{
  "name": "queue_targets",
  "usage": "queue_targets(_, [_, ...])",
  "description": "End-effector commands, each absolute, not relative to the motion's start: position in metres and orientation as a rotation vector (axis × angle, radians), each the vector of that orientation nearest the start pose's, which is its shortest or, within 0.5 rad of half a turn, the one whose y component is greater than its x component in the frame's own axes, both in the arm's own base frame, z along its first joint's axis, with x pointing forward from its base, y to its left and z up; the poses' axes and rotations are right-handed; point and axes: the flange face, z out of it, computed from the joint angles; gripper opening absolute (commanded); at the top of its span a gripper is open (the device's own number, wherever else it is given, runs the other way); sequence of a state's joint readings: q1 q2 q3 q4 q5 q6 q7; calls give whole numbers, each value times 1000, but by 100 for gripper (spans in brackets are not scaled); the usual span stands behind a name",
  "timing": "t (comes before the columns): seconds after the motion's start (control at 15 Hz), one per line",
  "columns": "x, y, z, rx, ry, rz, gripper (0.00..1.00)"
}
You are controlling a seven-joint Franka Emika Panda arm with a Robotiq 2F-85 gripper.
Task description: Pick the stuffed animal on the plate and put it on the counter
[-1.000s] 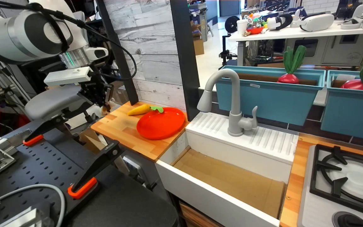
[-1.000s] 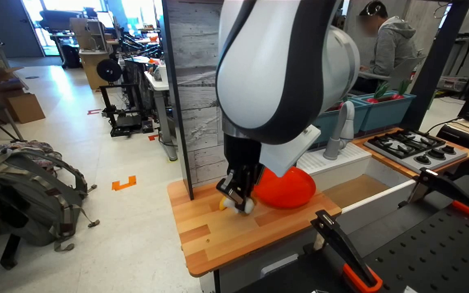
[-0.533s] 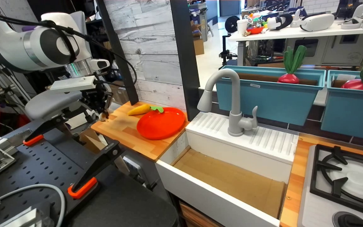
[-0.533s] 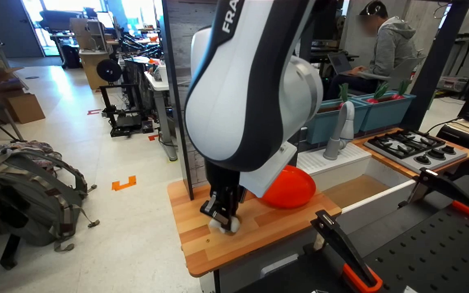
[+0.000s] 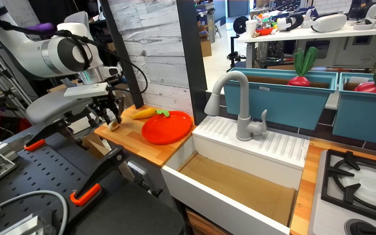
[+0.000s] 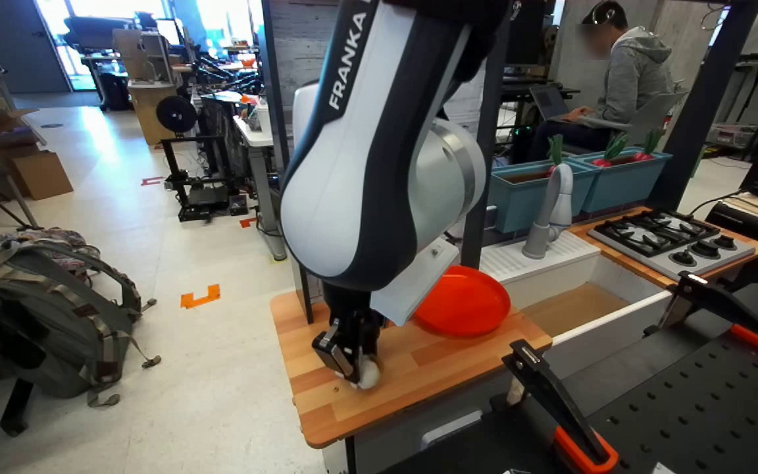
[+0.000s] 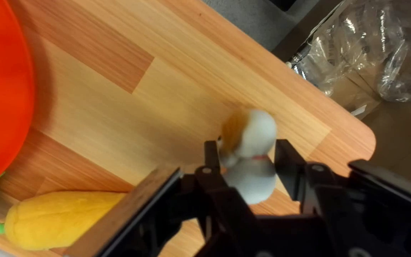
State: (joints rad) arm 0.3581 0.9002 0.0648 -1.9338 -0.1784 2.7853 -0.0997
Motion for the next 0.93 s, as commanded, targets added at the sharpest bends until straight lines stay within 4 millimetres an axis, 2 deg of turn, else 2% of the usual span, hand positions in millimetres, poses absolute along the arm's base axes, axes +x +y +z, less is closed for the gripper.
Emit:
queue_targets(0.0, [531, 249, 15, -2988, -1078, 76, 77])
queue_targets(0.2, [532, 246, 27, -2977, -1079, 55, 98])
queue_targets(0.33, [532, 243, 37, -2972, -1073, 15, 100])
queue_targets(0.67, [528, 230, 87, -2926, -1048, -174, 100])
queue_targets(0.73, [539, 240, 63, -2961, -1024, -112, 100])
queue_targets(0.87, [539, 236, 70, -2961, -1016, -123, 100])
